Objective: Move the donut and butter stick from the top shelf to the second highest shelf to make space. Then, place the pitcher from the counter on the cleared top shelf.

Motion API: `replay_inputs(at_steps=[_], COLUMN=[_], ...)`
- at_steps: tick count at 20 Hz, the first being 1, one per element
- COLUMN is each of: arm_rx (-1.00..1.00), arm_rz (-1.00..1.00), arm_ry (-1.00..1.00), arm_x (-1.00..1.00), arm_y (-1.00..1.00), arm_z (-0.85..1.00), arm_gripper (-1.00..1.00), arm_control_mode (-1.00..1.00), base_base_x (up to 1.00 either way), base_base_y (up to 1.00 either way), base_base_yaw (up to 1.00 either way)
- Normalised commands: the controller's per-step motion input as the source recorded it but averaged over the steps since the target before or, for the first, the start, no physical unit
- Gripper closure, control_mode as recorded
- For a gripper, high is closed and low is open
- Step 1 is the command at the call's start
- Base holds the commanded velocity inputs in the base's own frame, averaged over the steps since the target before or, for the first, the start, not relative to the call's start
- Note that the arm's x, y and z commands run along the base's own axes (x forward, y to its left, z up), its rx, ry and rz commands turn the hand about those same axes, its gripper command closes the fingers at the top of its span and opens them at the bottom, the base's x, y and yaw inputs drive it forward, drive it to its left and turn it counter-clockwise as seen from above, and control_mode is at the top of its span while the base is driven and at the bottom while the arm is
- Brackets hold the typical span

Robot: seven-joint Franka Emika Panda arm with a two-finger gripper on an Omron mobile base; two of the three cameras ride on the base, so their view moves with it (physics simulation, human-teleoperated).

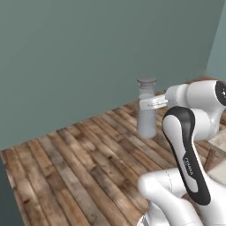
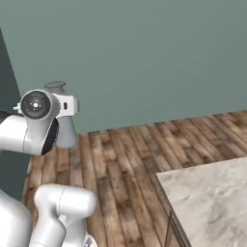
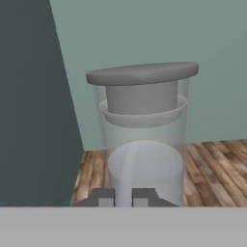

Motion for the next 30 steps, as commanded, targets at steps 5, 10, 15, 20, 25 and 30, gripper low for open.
replay_inputs(at_steps=[5, 10, 15, 20, 25, 30], arm_rx=[0.0, 0.0, 0.0, 0.0, 0.0, 0.0], arm_rz=[0.0, 0.0, 0.0, 0.0, 0.0, 0.0], arm_ry=[0.0, 0.0, 0.0, 0.0, 0.0, 0.0], arm_x=[0.0, 0.0, 0.0, 0.0, 0.0, 0.0], arm_y=[0.0, 0.0, 0.0, 0.0, 0.0, 0.0], arm_z=[0.0, 0.0, 0.0, 0.0, 0.0, 0.0], arm_gripper=[1.0, 1.0, 1.0, 1.0, 1.0, 1.0], arm_control_mode=[1.0, 1.0, 1.0, 1.0, 1.0, 1.0], base_base_x=[1.0, 1.0, 1.0, 0.97, 0.82, 0.73], base_base_y=[0.5, 0.23, 0.01, 0.0, 0.0, 0.0], base_base_yaw=[-0.27, -0.34, -0.46, -0.53, -0.6, -0.63])
